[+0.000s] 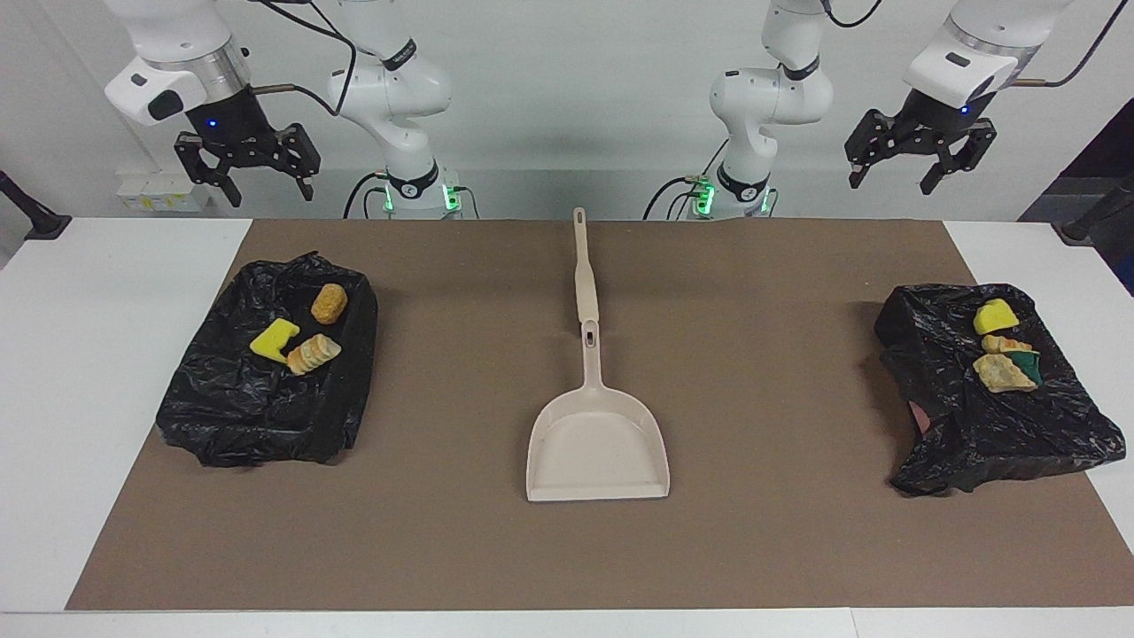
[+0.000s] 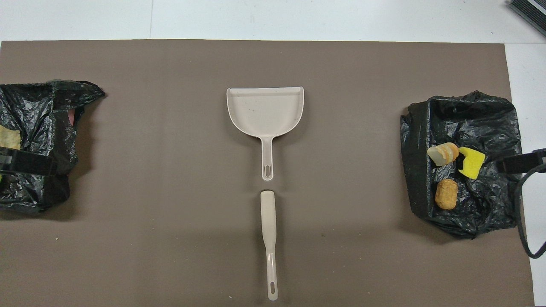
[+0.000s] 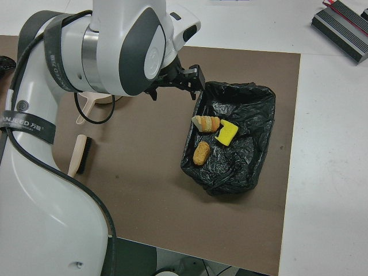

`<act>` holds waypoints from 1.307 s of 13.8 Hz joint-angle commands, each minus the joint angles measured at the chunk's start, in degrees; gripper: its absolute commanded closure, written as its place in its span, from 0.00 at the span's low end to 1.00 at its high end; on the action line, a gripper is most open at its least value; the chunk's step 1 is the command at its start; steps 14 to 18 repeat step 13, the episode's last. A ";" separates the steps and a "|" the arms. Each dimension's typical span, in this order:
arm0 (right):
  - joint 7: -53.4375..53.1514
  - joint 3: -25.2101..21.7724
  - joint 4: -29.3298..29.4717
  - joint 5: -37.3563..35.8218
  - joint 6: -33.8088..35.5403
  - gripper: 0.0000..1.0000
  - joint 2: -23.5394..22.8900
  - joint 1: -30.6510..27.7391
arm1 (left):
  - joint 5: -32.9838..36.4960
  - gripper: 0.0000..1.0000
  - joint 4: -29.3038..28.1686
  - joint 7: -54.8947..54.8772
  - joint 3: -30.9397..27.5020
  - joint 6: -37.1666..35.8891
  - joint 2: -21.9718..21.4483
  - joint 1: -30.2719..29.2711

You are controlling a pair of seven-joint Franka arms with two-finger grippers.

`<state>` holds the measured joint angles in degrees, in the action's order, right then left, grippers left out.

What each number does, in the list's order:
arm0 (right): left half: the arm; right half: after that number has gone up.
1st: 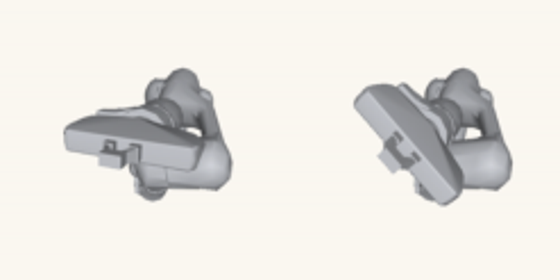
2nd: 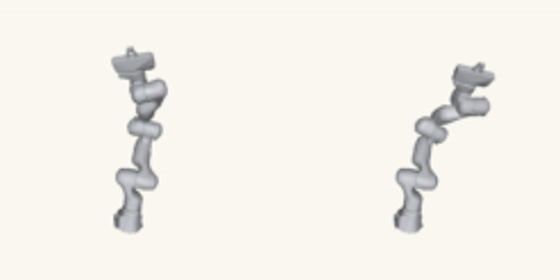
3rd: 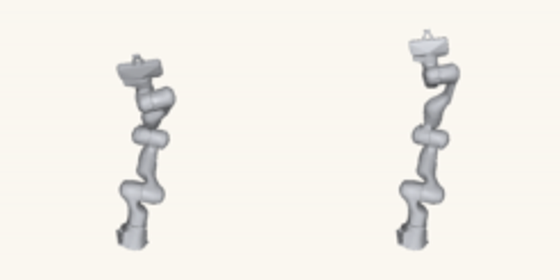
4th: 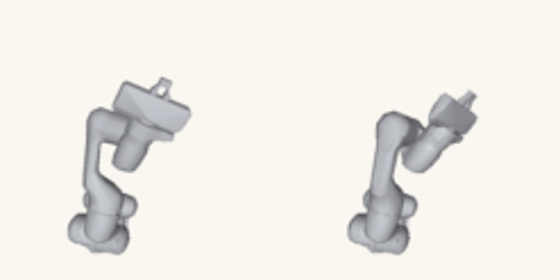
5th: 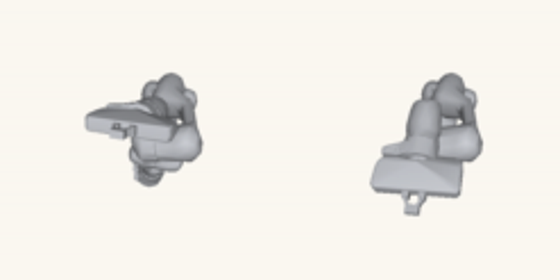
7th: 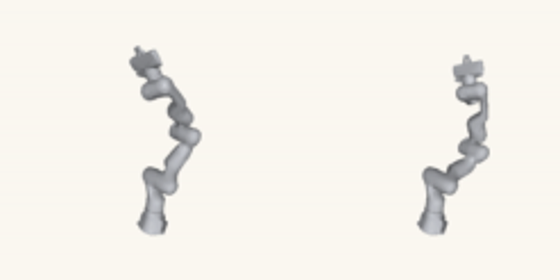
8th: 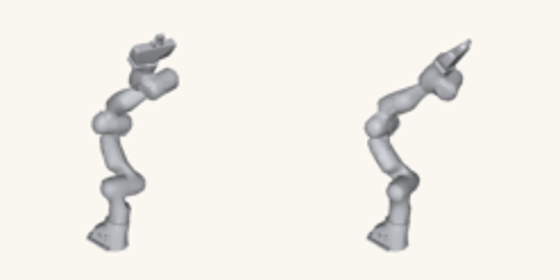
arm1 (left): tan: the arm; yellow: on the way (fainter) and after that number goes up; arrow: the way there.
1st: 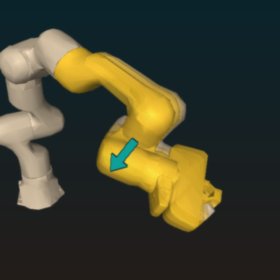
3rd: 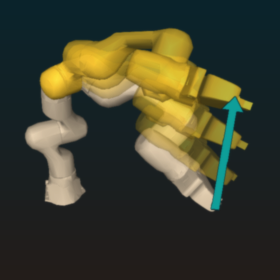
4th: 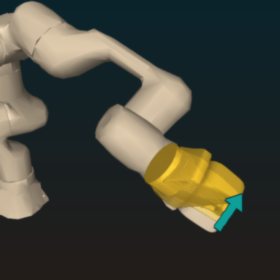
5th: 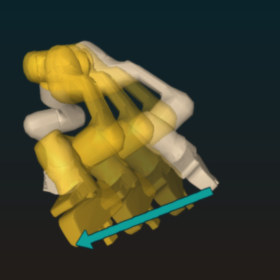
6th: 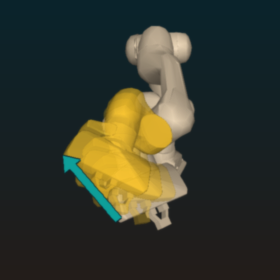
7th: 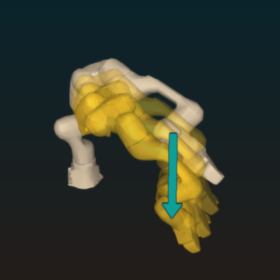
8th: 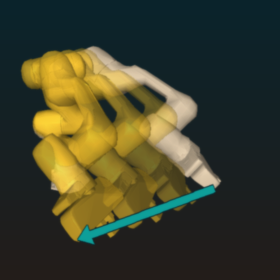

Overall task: Sweep and dump trash in bin
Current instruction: 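Lower the dustpan onto the mat and withdraw the left gripper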

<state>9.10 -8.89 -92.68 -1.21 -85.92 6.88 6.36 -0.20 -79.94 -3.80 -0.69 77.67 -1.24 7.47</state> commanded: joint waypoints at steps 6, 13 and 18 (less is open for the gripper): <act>-0.14 0.19 -0.57 0.60 -0.13 0.00 0.51 -0.38 | -1.03 0.00 -0.66 -0.41 2.45 -0.07 -1.30 -3.07; -0.22 0.19 -0.57 0.51 -0.13 0.00 0.51 -0.47 | -0.86 0.00 -2.51 -0.41 2.45 0.02 -2.45 -2.90; -0.22 0.19 -0.57 0.51 -0.13 0.00 0.51 -0.47 | -0.86 0.00 -2.51 -0.41 2.45 0.02 -2.45 -2.90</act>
